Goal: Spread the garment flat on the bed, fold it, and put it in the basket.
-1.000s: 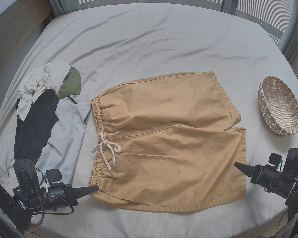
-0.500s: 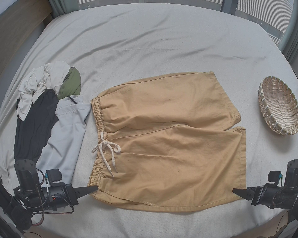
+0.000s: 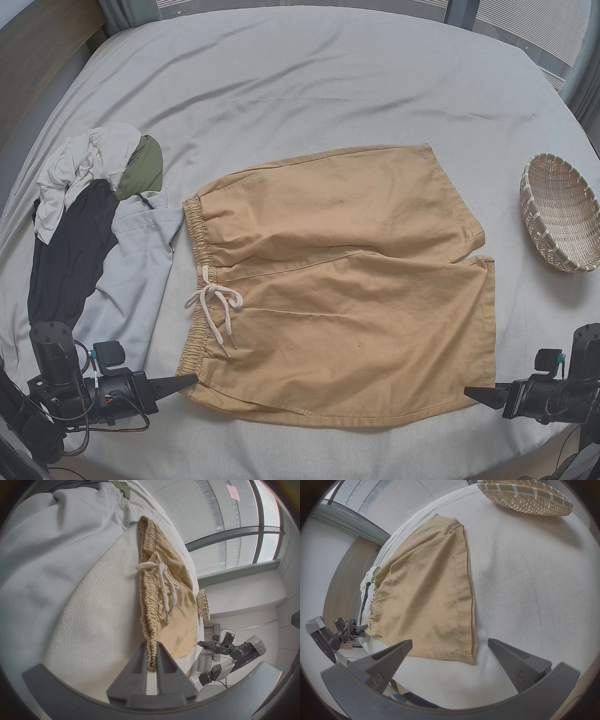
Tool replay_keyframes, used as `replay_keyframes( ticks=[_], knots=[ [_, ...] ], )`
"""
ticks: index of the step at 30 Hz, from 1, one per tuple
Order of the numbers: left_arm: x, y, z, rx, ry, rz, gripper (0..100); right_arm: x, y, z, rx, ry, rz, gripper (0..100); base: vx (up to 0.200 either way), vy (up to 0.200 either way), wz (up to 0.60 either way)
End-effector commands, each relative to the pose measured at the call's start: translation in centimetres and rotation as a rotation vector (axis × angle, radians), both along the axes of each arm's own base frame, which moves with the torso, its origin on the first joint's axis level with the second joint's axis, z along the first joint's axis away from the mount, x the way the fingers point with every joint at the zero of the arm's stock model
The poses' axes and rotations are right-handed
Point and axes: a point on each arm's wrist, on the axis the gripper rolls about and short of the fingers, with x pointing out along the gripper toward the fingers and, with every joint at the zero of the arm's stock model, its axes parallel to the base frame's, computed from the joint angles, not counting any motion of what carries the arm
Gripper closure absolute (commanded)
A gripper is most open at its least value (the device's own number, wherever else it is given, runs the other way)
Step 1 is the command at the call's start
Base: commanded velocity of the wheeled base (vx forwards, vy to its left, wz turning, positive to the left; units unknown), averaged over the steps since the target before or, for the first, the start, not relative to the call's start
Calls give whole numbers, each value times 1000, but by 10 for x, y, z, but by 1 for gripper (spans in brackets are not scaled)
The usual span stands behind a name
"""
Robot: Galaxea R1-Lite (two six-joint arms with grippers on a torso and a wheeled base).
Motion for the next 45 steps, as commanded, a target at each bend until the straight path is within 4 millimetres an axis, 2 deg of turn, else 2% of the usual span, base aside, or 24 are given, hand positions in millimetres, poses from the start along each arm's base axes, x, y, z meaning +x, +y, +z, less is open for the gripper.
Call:
replay_keyframes(
  ticks=[1,16,21,23,25,28,35,38,45],
  knots=[
    [-1,0,-1,1,5,1,100,-1,1,-9,-13,55,4,100,0,0,0],
    [-2,1,-2,-5,26,8,100,-3,0,-7,-45,38,-26,100,0,0,0],
    [2,8,-14,15,85,34,100,-20,-4,-6,-60,76,-20,100,0,0,0],
    [2,8,-14,15,85,34,100,-20,-4,-6,-60,76,-20,100,0,0,0],
    [-2,9,-19,47,118,17,100,-35,-7,-3,-66,82,-2,100,0,0,0],
    [-6,8,-21,63,142,-13,100,-42,-9,-2,-72,81,6,100,0,0,0],
    [-19,10,-15,72,161,-37,100,-58,-13,-4,-86,104,19,100,0,0,0],
    [-30,12,-8,74,158,-59,100,-69,-16,-5,-96,113,41,100,0,0,0],
    [-39,13,-8,105,169,-85,100,-75,-17,-4,-91,94,41,100,0,0,0]
  ],
)
